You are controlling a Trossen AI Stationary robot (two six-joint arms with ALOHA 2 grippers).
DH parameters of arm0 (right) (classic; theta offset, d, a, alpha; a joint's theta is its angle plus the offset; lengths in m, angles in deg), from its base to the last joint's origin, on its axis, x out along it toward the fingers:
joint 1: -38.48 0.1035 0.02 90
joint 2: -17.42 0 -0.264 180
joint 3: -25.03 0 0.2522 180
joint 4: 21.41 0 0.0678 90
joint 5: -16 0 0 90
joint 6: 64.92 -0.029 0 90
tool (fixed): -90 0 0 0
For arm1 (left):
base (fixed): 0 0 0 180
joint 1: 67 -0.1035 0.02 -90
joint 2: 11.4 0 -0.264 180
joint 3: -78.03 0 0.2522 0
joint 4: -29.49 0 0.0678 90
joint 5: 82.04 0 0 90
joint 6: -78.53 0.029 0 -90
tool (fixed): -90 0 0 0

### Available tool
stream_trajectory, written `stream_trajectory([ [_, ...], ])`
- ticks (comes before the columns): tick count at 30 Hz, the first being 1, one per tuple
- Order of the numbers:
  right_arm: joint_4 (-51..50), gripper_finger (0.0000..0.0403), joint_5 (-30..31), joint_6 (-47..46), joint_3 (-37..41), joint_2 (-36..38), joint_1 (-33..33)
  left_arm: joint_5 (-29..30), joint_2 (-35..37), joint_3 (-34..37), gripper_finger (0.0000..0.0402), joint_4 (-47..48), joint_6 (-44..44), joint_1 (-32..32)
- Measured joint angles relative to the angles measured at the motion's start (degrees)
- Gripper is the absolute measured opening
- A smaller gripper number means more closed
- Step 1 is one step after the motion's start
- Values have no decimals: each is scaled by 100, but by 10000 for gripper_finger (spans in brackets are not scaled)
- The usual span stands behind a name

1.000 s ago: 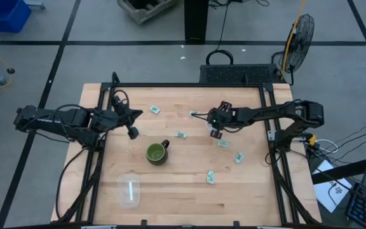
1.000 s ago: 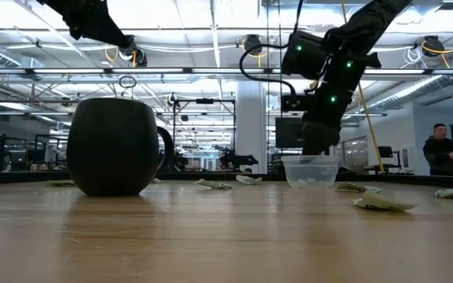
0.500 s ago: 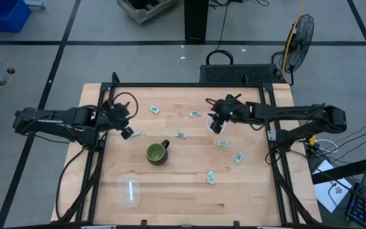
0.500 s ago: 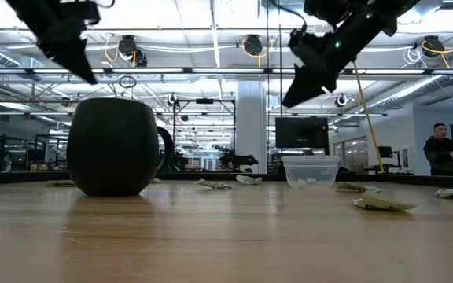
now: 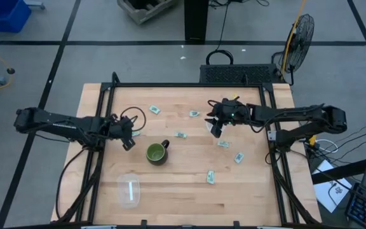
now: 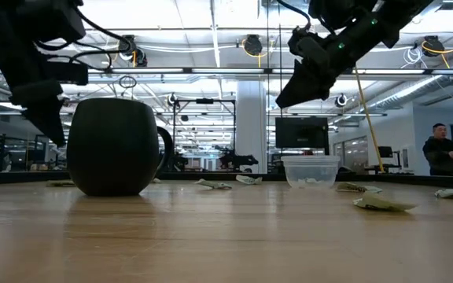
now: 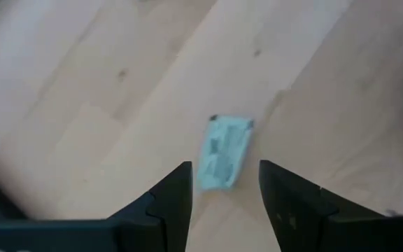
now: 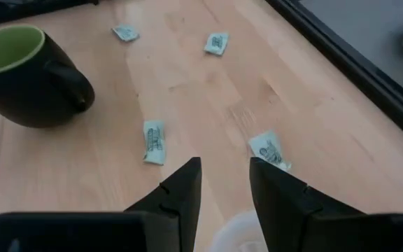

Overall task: Pick and place Stevia / Truvia into bins
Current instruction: Put the white stevia packet into the rectangle transparent container

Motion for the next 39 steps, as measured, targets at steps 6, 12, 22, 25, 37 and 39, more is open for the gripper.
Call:
stream_trajectory([
  [6, -26, 114, 5, -61, 127, 0, 0, -138, -148, 329, 173, -755, -268, 0],
  [12, -21, 114, 10, -61, 204, 2, 0, -165, -423, 706, 173, -1472, -352, 0],
  [22, -15, 114, 10, -59, 233, 1, 0, 254, -1115, 959, 173, -1906, -459, 0],
  [25, 1, 114, 12, -59, 233, 2, 0, 291, -1335, 958, 172, -1910, -502, 0],
  [37, -1, 114, 12, -61, 233, 2, 0, 170, -1620, 937, 134, -1945, -1025, 2],
  [39, 0, 114, 12, -61, 233, 2, 0, 68, -1617, 938, 101, -1944, -1086, 1],
])
